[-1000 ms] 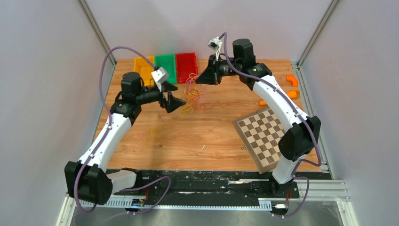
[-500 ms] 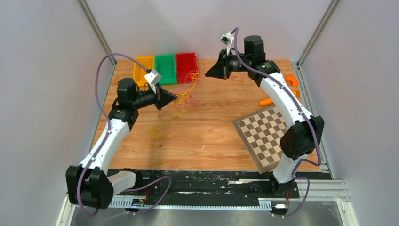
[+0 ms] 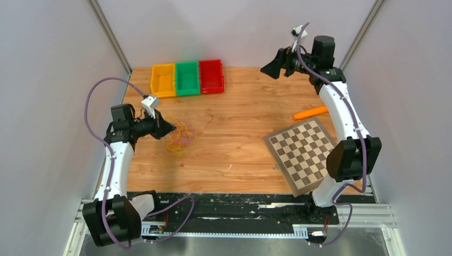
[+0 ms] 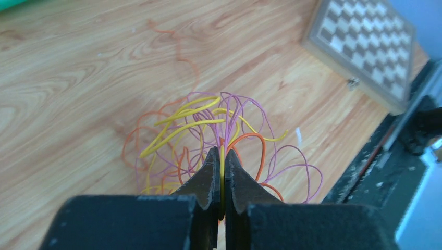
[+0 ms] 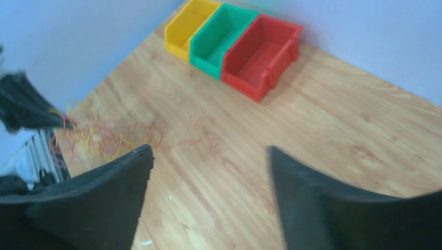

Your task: Untangle the cables

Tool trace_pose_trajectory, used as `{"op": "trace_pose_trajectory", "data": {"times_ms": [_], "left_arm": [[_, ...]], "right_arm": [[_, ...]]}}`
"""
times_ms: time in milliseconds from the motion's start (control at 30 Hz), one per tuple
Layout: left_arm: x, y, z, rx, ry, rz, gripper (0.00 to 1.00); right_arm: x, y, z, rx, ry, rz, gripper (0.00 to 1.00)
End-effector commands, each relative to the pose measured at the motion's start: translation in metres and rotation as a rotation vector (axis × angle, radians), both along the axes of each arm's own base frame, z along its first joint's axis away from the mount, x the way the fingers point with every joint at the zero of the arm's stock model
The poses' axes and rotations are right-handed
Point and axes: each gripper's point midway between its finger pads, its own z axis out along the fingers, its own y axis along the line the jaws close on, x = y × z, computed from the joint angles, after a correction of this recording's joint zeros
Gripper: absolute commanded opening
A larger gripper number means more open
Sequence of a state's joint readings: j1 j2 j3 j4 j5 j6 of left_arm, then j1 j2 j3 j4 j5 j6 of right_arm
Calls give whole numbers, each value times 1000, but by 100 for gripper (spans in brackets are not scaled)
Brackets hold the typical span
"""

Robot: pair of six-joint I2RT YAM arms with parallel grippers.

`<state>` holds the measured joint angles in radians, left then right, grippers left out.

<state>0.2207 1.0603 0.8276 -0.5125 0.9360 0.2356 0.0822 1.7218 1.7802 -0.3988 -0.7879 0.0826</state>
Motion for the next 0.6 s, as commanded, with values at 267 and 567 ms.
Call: {"op": "trace_pose_trajectory", "data": {"times_ms": [267,567], "left_arm": [[26,-74,131,-432,-59,-40,1],[6,-112,174,-587,-76,-175,3]], "right_arm": [[-111,182,-36,18,-28,418,100],[-91,264,-66,-3,-120,313,98]]}}
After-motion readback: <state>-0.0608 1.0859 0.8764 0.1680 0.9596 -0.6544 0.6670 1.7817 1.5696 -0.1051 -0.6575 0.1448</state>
